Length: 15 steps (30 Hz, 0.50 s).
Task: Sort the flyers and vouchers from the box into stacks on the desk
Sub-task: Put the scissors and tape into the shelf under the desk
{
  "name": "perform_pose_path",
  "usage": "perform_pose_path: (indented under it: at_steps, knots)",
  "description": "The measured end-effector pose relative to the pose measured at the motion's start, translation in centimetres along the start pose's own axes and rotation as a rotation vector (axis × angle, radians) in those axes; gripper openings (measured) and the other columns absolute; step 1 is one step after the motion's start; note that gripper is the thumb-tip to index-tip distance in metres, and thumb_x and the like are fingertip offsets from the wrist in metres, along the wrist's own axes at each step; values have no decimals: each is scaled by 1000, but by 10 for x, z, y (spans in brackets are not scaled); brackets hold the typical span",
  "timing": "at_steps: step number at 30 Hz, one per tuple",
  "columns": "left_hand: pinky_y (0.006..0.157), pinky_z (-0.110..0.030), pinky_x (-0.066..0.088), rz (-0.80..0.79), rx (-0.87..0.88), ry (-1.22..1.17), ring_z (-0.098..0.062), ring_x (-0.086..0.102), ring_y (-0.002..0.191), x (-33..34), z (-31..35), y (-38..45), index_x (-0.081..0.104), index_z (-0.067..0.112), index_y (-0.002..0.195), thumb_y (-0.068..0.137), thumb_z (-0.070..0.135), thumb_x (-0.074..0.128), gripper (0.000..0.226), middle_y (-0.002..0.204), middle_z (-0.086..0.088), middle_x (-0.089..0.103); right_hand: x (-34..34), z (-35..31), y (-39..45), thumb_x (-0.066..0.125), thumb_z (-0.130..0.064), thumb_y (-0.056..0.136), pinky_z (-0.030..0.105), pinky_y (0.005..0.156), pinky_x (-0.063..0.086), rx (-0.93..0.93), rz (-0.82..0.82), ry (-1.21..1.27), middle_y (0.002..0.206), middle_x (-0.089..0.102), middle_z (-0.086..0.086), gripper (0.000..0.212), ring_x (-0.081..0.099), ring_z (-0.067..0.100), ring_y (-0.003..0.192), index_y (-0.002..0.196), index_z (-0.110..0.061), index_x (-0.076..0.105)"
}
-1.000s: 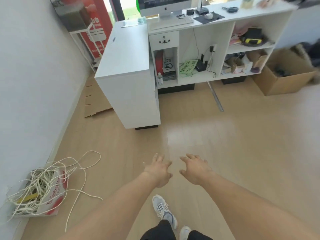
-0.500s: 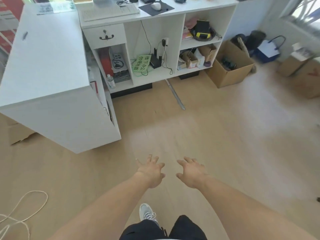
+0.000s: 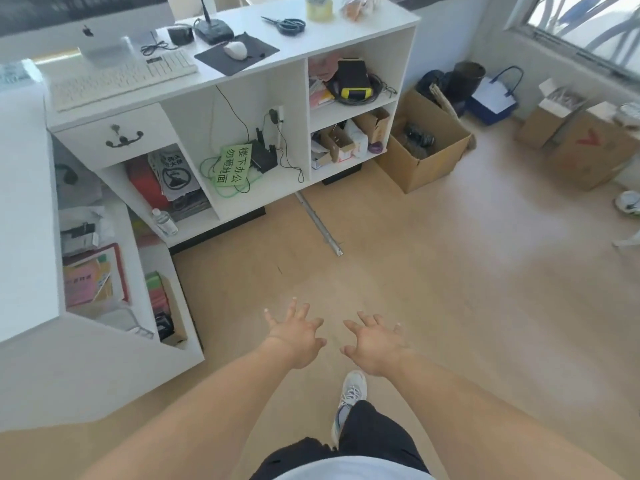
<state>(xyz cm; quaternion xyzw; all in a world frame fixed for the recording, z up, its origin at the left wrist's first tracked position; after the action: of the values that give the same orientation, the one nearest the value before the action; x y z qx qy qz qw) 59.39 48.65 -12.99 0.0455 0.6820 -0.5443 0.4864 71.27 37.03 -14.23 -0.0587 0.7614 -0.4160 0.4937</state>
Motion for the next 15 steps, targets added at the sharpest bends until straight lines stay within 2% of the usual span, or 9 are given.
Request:
perform_pose_path:
  at_steps: [8,15]
  knots:
    - [114,-74,7,114,-27,-150,-28,-15,154,-155,9,97,23,33,158,105,51,33,57,169,-2,-2,-158,50,98,43,-54,100,60,120,14,7,64,10,168,4,-2,67,5,26,154,159,-34,18]
    - [114,-75,10,200,-95,-195,-31,-19,153,-251,-35,196,17,33,159,105,47,34,58,169,-2,-8,-255,48,203,48,-55,97,60,119,17,-27,79,-31,168,8,-3,71,7,27,153,158,-34,18]
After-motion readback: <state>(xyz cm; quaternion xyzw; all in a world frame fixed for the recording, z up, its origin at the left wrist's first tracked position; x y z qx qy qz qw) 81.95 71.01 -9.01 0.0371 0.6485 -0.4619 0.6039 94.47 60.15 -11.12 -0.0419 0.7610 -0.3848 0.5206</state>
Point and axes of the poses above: each hand's wrist, its own y-axis towards the middle knuckle, its own x-axis out of the palm, z = x × y, the point moved 4 cm from there along y, towards the middle knuckle
